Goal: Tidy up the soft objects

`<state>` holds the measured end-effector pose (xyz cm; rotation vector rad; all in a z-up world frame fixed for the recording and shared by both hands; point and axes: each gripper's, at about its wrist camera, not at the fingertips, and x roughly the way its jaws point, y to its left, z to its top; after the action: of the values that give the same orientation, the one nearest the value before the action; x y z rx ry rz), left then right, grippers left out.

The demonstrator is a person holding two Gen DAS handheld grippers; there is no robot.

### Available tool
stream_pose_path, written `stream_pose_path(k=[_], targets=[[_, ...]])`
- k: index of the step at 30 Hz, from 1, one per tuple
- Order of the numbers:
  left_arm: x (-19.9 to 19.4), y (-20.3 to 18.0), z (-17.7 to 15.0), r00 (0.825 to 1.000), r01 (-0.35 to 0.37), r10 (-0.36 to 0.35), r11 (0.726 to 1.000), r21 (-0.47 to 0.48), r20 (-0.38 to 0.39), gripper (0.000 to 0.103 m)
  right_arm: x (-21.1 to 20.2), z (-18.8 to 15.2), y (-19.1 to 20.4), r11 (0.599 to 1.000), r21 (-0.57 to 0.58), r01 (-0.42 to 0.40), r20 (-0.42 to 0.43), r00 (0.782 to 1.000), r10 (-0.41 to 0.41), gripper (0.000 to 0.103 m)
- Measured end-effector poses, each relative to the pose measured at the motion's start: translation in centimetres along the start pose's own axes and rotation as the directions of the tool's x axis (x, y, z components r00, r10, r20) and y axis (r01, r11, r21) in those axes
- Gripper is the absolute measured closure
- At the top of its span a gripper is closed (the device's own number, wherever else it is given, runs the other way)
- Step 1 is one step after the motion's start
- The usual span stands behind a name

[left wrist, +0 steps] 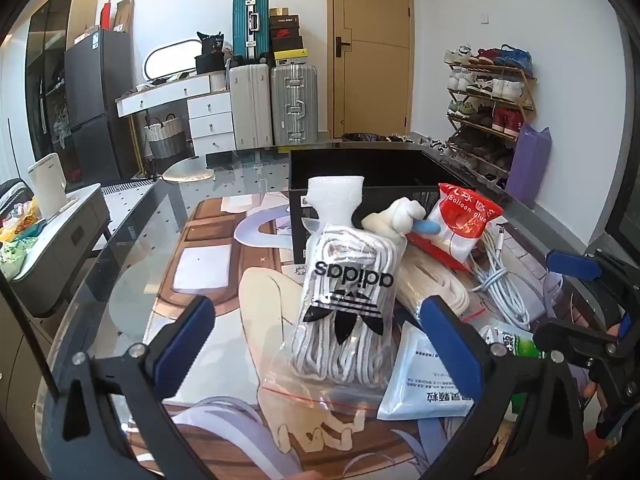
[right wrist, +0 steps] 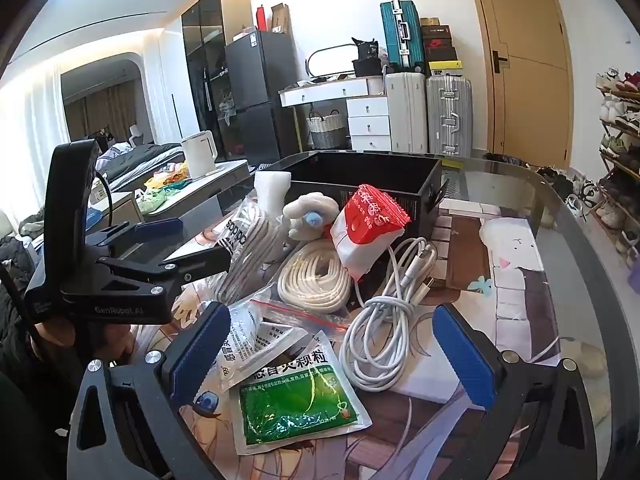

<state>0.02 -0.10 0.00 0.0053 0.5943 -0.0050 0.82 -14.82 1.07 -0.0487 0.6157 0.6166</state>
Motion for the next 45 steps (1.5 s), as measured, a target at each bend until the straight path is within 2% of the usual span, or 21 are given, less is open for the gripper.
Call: stream_pose_path(k=[14, 26, 32, 45], targets=[[-0.2, -0.1, 0.1, 1.0, 0.012, -0.012, 0.999, -0.03, 0.0, 0.0, -0.7, 0.0, 0.4, 1.0, -0.002, 0.007, 0.012, 1.0, -0.007, 0.0], [-0.2, 0.3, -0.4, 0.999, 0.035, -0.035, 0.999, -0.012, 0.004, 0.0, -0.6, 0.2, -0.2, 1.0, 0.002, 0.006, 0.019, 1.0, -0.006, 0.0], [-0.4, -0.2, -0.5, 0.999, 0.044, -0.044, 0.999, 0.006, 0.005, 0.0, -0.8, 0.1, -0.9, 0.999, 0.034, -0.007, 0.038, 0.999, 0.006, 0.0], [-0.1, 0.6, -0.3, 0.998, 0.056, -0.056, 0.998, -0.02, -0.008, 0.0, -0.4, -0.2, -1.5, 0.998, 0.06, -0.012, 0.037, 0.999, 0.01, 0.0]])
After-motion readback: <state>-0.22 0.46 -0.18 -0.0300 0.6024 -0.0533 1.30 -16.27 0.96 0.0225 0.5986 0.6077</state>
